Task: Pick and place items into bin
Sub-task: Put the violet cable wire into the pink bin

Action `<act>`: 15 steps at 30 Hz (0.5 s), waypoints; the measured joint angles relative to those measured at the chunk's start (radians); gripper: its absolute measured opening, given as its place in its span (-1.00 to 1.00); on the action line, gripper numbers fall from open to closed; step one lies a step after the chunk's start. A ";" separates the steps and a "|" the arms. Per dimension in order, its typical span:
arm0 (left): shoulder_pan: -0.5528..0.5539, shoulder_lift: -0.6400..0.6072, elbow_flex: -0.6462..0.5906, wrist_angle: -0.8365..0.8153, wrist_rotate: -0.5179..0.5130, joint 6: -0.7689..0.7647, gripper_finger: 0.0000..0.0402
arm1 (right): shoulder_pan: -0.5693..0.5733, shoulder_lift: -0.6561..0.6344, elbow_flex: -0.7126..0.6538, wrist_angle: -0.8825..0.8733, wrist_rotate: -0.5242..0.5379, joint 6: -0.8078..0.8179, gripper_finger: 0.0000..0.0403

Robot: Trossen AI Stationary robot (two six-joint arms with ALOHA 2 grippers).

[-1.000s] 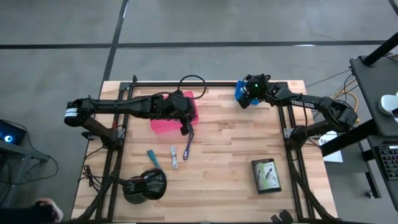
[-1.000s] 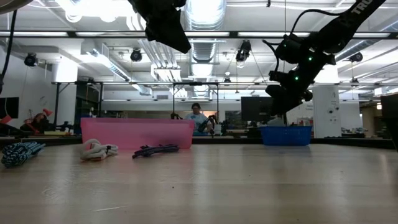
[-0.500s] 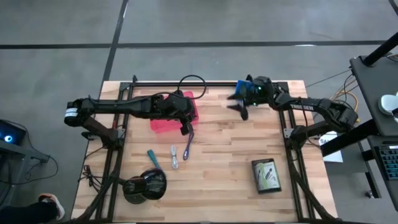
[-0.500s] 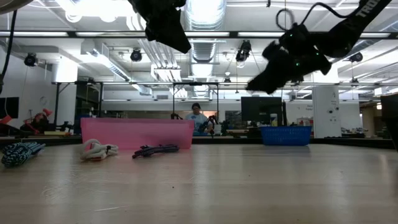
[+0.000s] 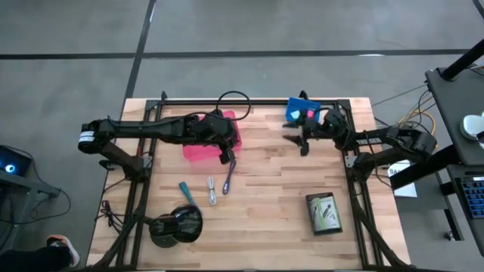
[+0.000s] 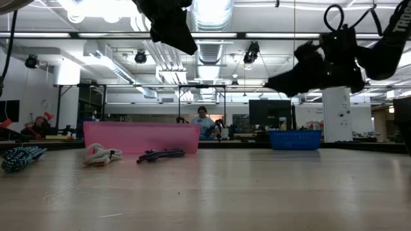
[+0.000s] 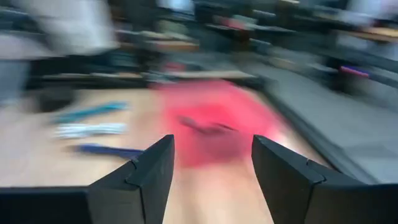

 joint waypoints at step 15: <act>0.000 0.000 0.000 0.024 -0.001 0.000 -0.39 | 0.132 -0.009 -0.022 0.007 0.191 -0.053 -0.04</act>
